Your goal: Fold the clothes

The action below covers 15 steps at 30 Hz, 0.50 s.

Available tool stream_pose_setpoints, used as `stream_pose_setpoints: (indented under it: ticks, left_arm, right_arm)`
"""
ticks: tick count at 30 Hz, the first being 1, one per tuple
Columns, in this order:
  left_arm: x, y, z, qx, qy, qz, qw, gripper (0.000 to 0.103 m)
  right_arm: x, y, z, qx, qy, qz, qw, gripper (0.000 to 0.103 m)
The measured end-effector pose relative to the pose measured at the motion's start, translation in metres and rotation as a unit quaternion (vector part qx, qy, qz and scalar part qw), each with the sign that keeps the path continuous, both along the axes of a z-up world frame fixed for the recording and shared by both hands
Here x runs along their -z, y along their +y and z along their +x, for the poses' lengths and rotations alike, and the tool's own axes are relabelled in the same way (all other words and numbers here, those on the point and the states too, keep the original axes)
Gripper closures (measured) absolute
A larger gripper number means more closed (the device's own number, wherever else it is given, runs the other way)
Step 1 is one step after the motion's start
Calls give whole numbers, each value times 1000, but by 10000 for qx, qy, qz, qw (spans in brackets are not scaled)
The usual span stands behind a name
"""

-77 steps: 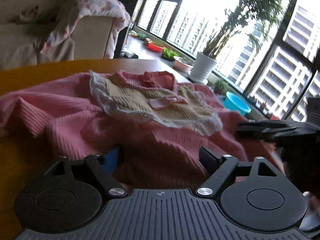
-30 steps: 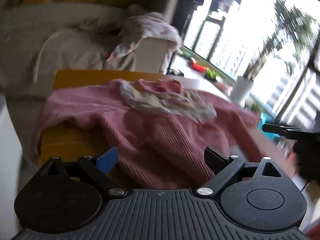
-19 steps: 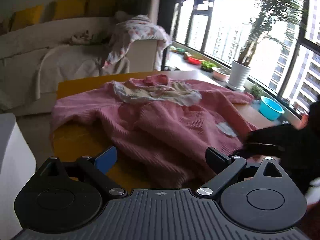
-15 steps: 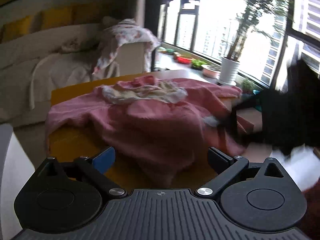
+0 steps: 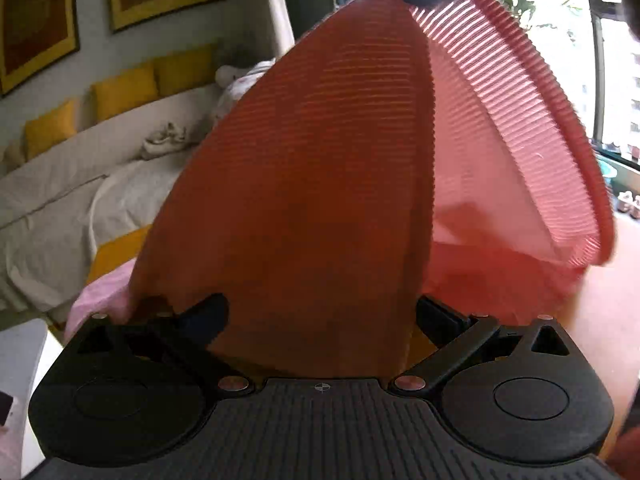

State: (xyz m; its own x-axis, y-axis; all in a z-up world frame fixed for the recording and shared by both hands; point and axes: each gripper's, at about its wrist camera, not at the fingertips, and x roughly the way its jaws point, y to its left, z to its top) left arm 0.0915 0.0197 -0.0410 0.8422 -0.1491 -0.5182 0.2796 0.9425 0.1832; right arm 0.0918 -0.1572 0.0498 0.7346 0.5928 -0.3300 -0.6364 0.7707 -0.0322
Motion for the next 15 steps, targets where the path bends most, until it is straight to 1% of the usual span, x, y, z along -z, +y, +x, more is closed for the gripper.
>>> stream_pose_setpoints:
  ticks: [2,3,4,5,6,7,8,10,11,15]
  left_arm:
    - [7,-4,6,-75,-112,270,9995,2]
    - [10,-5,9,-139,-201,451,9987,20]
    - [9,1,11,-172,-180,525,9983,55]
    - [8,7,13,-198,-139,580,9980,67]
    - [-1,18,12,-289,-224,602,9975,76]
    - [-11,29,10,-391,-333,619,9968,81]
    - [-21,40,9,-493,-441,635,9958,82]
    - [-51,62,-2,-690,-762,628,9927,86]
    - [-68,74,-9,-776,-927,583,9910,86]
    - [-99,94,-44,-804,-1079,334,9903,86]
  right_arm:
    - [-2,-3,-1,0,-11,5,10000,100]
    - [-2,-4,-1,18,-19,8,10000,100]
    - [-2,-6,-1,34,-31,9,10000,100]
    - [-3,-9,-2,48,-43,8,10000,100]
    - [-4,-11,-2,62,-56,8,10000,100]
    - [-4,-13,-3,76,-69,8,9999,100]
    - [-5,-15,-3,85,-84,28,9999,100]
    - [-8,-19,-5,82,-122,91,9999,100]
    - [-10,-20,-7,65,-146,131,9998,100]
    - [-14,-22,-17,-32,-251,173,9995,100]
